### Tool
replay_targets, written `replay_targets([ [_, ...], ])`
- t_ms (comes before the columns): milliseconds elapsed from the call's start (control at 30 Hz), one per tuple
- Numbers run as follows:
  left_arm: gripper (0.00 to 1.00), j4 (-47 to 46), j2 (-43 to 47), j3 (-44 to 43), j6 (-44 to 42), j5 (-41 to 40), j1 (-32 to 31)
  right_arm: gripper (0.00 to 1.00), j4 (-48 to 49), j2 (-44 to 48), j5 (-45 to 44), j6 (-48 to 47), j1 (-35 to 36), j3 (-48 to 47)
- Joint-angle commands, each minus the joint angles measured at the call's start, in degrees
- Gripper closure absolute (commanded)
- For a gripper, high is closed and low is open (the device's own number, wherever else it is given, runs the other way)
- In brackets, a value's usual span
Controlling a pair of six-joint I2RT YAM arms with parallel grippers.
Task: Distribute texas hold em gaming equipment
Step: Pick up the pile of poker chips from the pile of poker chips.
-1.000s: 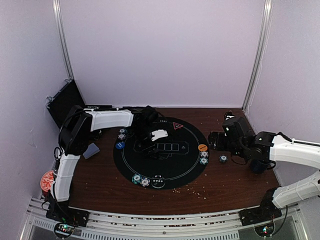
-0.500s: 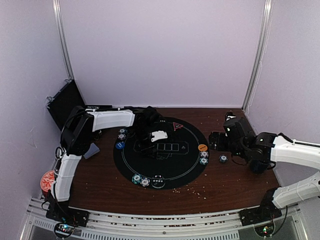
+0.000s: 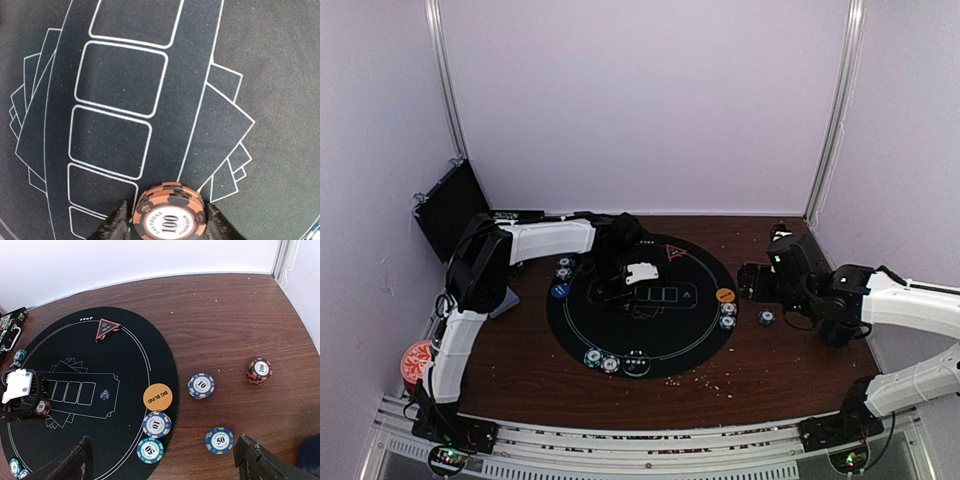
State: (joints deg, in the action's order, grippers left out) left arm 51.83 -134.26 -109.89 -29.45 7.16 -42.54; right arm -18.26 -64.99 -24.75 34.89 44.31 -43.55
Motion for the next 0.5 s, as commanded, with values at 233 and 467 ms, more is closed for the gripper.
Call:
replay_targets([
  [233,0.76,2.04,-3.38,-0.83,-0.88,-0.38,-0.09,0.01,0.61,1.50,-0.99,0.19,-0.28,0.65],
  [467,0.97,1.31,-3.16,-2.58,0.36,-1.31,0.88,0.01,0.60,1.58,-1.00,0.13,-0.28,0.75],
])
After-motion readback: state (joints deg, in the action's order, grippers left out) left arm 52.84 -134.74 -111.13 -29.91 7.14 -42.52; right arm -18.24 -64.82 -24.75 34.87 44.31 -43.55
